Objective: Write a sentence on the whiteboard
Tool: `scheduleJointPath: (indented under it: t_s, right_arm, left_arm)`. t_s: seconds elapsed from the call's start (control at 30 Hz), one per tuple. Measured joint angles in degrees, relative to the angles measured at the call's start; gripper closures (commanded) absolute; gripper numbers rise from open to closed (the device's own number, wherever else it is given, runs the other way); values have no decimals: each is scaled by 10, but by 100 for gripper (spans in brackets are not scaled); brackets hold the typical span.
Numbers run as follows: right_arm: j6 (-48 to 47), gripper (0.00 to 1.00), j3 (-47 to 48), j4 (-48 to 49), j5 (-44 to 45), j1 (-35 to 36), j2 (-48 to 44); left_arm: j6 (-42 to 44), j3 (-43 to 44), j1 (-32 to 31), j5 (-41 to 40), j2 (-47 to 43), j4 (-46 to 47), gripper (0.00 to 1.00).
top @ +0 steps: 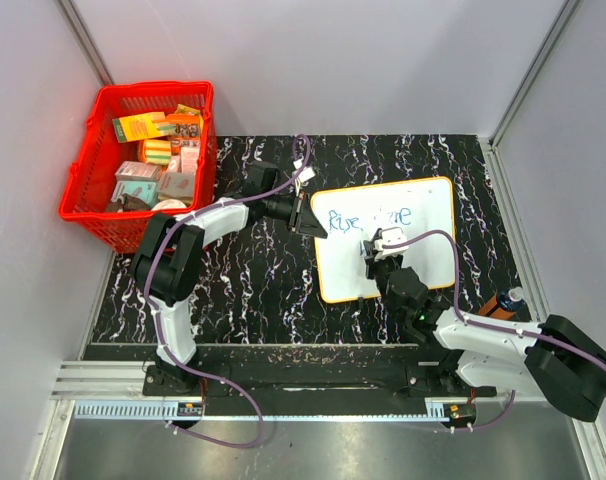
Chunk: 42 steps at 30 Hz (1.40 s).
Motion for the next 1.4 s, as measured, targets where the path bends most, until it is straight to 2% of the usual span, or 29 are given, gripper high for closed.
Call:
scheduleJointPath:
  t_s: [0.53, 0.83, 0.97, 1.2, 1.4]
  right_arm:
    - [26, 100, 10, -7, -30, 0, 10]
    - [28, 100, 3, -64, -27, 0, -137]
    - [28, 100, 3, -79, -24, -3, -149]
    - [79, 100, 3, -148, -84, -77, -148]
    - [98, 100, 3, -157, -129, -90, -147]
  left_arm:
    - [0, 0, 0, 0, 0, -1, 100]
    - [0, 0, 0, 0, 0, 0, 100]
    - [0, 0, 0, 1, 0, 0, 100]
    - [0, 0, 0, 1, 0, 0, 100]
    - [0, 0, 0, 1, 0, 0, 100]
